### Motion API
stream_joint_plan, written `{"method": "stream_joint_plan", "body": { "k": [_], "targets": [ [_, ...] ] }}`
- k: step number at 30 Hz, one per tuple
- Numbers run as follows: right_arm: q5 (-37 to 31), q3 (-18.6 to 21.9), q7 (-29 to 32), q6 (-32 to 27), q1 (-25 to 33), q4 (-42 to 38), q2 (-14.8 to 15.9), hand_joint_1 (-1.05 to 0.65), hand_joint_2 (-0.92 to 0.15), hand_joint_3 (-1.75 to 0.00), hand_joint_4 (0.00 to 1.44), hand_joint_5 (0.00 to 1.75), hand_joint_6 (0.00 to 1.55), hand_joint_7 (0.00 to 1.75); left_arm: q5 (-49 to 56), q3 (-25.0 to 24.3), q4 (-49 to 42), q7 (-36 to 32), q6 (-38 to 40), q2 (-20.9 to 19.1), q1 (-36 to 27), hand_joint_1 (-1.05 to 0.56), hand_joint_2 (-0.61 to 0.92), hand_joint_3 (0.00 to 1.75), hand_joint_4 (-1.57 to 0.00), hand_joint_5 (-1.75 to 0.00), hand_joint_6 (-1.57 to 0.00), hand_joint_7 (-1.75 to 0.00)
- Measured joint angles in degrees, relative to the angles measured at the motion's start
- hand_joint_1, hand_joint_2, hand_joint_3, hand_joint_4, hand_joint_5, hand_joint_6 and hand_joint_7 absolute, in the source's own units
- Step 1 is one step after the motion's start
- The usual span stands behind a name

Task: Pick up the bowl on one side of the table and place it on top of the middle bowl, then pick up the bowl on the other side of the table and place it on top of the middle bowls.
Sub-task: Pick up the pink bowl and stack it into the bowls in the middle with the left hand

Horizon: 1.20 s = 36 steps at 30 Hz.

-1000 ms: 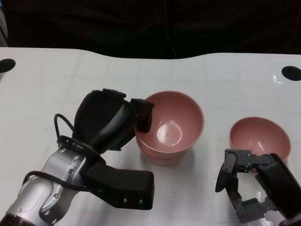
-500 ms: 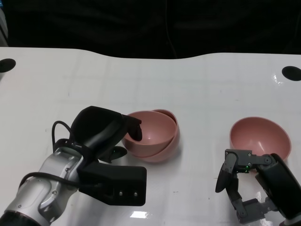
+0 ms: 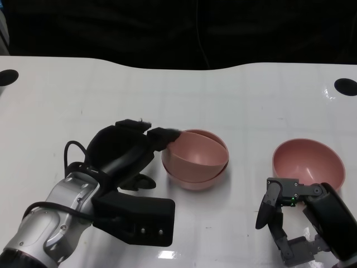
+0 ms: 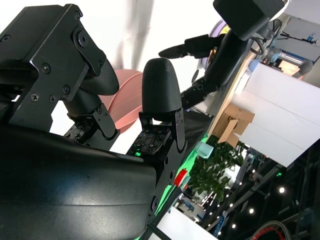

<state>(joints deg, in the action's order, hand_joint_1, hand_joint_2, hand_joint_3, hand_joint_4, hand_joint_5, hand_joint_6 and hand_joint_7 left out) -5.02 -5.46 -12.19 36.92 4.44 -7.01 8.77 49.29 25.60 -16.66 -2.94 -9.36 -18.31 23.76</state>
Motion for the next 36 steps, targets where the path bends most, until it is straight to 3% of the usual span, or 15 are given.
{"method": "stream_joint_plan", "body": {
  "k": [13,31,36],
  "targets": [
    [0.0,0.0,0.0,0.0,0.0,0.2,0.0,0.16,-0.19,-1.61,0.90,1.75,0.87,1.35,-0.3,0.0,0.5,0.0,0.0,0.0,-0.8,-0.48,0.92,0.10,-0.07,0.00,-0.12,0.00],
    [0.0,0.0,0.0,-0.1,0.0,0.8,0.0,0.17,-0.19,-1.61,0.90,1.74,0.87,1.35,-0.3,1.4,-1.7,-1.1,-2.3,-0.6,-3.6,-0.56,0.92,0.16,-0.09,-0.01,-0.15,-0.01],
    [-0.1,0.0,0.0,-0.1,0.0,0.9,0.0,0.18,-0.19,-1.62,0.91,1.75,0.87,1.35,-0.3,1.5,-2.5,-1.4,-2.6,-0.7,-3.6,-0.65,0.92,0.29,-0.06,0.00,-0.15,-0.01]
  ]
}}
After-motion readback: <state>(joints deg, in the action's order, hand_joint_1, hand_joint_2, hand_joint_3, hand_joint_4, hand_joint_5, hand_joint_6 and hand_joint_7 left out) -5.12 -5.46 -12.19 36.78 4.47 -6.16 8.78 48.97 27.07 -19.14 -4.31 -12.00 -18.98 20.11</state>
